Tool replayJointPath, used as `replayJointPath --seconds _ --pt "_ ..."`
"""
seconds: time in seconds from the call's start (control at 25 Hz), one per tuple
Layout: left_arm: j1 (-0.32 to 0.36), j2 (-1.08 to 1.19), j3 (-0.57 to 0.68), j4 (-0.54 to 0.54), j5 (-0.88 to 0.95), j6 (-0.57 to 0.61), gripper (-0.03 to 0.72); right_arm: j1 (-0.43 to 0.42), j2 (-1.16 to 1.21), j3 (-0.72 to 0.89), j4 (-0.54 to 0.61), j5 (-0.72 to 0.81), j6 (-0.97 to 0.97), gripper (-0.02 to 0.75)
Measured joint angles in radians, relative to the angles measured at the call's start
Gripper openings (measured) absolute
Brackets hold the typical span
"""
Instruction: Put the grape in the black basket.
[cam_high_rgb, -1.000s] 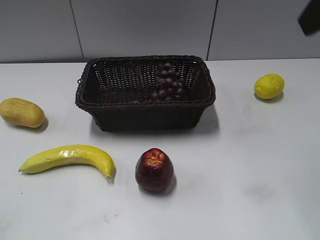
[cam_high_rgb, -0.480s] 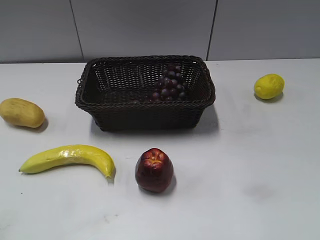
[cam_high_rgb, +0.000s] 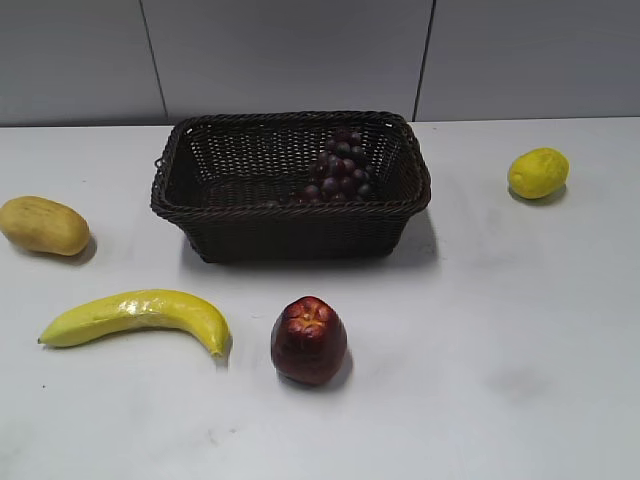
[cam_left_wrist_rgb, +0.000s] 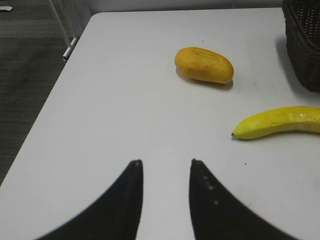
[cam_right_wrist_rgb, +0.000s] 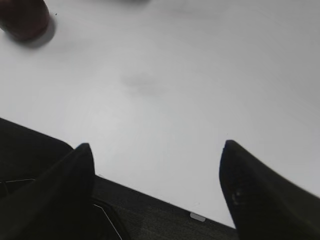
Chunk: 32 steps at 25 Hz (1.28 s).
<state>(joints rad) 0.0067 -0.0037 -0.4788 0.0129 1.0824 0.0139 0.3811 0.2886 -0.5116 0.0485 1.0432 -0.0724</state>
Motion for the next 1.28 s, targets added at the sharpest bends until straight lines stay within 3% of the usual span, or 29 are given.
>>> replayJointPath --seconds 0.44,0.92,1.28 --pt "0.0 0.0 0.0 0.0 0.0 0.0 0.237 -0.009 -0.005 0.0 0.006 0.0 0.001 0.59" --pt "0.0 0.0 0.0 0.0 0.0 0.0 0.237 -0.279 -0.214 0.001 0.007 -0.004 0.002 0.59" --pt "0.0 0.0 0.001 0.0 0.0 0.0 0.237 -0.31 -0.294 0.001 0.011 -0.004 0.002 0.59"
